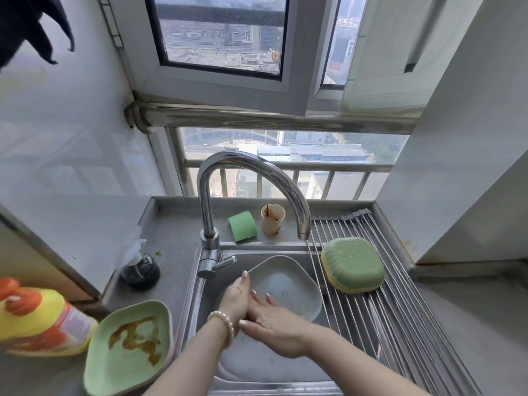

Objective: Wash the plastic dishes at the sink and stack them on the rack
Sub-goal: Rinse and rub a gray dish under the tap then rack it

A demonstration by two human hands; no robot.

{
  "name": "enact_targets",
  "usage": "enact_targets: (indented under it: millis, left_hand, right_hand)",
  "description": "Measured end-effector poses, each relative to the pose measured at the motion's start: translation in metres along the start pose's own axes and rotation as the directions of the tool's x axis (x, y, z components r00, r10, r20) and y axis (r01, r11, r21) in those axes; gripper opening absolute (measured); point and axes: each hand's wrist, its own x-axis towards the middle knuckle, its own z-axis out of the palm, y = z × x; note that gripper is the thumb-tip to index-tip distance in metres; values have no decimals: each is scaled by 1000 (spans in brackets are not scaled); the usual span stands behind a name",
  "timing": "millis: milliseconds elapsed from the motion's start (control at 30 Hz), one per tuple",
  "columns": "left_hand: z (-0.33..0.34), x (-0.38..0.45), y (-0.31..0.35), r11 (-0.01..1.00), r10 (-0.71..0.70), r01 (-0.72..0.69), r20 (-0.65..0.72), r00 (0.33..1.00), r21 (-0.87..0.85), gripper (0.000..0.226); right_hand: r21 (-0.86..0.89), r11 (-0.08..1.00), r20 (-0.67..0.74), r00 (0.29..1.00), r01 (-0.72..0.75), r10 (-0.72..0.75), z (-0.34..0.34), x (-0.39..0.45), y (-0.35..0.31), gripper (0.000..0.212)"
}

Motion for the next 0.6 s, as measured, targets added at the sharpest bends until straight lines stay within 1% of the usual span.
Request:
enact_targets:
  millis: [33, 67, 100, 133, 167, 200, 233, 267, 300, 333, 367, 400, 433, 467, 500, 533, 567, 600]
  left_hand:
    - [-7, -1, 1, 997, 37, -37, -10, 999, 61, 37]
    - [-14, -1, 0, 991, 64, -61, -19, 998, 120, 37]
    - [-20, -1, -1, 982, 92, -87, -21, 996, 167, 38]
    - [-24, 0, -2, 972, 106, -98, -25, 994, 212, 39]
    - [-26, 1, -5, 959, 111, -101, -25, 993, 265, 39]
    - [-26, -1, -5, 945, 106, -93, -25, 994, 313, 37]
    - [-26, -1, -5, 935, 101, -84, -32, 994, 345, 32]
    - [-26, -1, -6, 929, 87, -64, -47, 995, 365, 28]
    - [-25, -2, -5, 928, 77, -45, -73, 994, 369, 24]
    - [-25, -3, -3, 936, 57, -20, -94, 994, 351, 18]
    - [-26, -3, -4, 940, 31, 5, -101, 994, 341, 10]
    - [-27, -3, -6, 935, -8, 40, -94, 996, 354, 4]
    - [-30, -2, -10, 924, -50, 77, -82, 995, 375, 7]
    - [-30, -1, -15, 919, -92, 112, -71, 993, 378, 9]
    - [-31, 1, -22, 922, -132, 145, -60, 989, 360, 13]
    - [-31, -2, -23, 925, -153, 161, -49, 987, 345, 18]
    - [-29, -5, -22, 929, -155, 159, -39, 987, 334, 21]
    - [-27, -6, -22, 931, -143, 146, -35, 989, 335, 23]
  right_hand:
    - [46, 999, 67, 998, 10, -13, 1, -6, 2, 62]
    - [64, 998, 143, 989, -30, 20, -2, -14, 6, 58]
    - [61, 993, 200, 976, -100, 86, -6, -22, 11, 57]
    - [3, 990, 223, 965, -143, 138, -12, -27, 19, 60]
    - [-128, 983, 207, 966, -130, 155, -19, -32, 25, 72]
    - [-314, 945, 183, 971, -92, 156, -24, -33, 33, 91]
    - [-495, 867, 186, 970, -48, 159, -29, -32, 39, 109]
    - [-624, 781, 171, 969, -32, 176, -31, -28, 45, 116]
    - [-693, 721, 137, 979, -16, 154, -33, -22, 50, 108]
    - [-713, 701, 80, 992, -11, 97, -34, -15, 53, 85]
    - [-740, 672, 4, 1000, -15, 27, -36, -6, 53, 55]
    - [-752, 657, -109, 992, -44, -59, -37, 3, 48, 27]
    - [-702, 704, -247, 964, -108, -98, -38, 12, 41, 18]
    - [-651, 746, -377, 912, -139, -159, -36, 23, 39, 18]
    - [-554, 815, -426, 899, -167, -105, -39, 31, 30, 9]
    - [-468, 866, -469, 880, -175, -76, -41, 41, 23, 7]
    - [-389, 899, -462, 887, -202, 0, -44, 48, 16, 16]
    - [-324, 921, -457, 888, -217, 48, -44, 56, 13, 21]
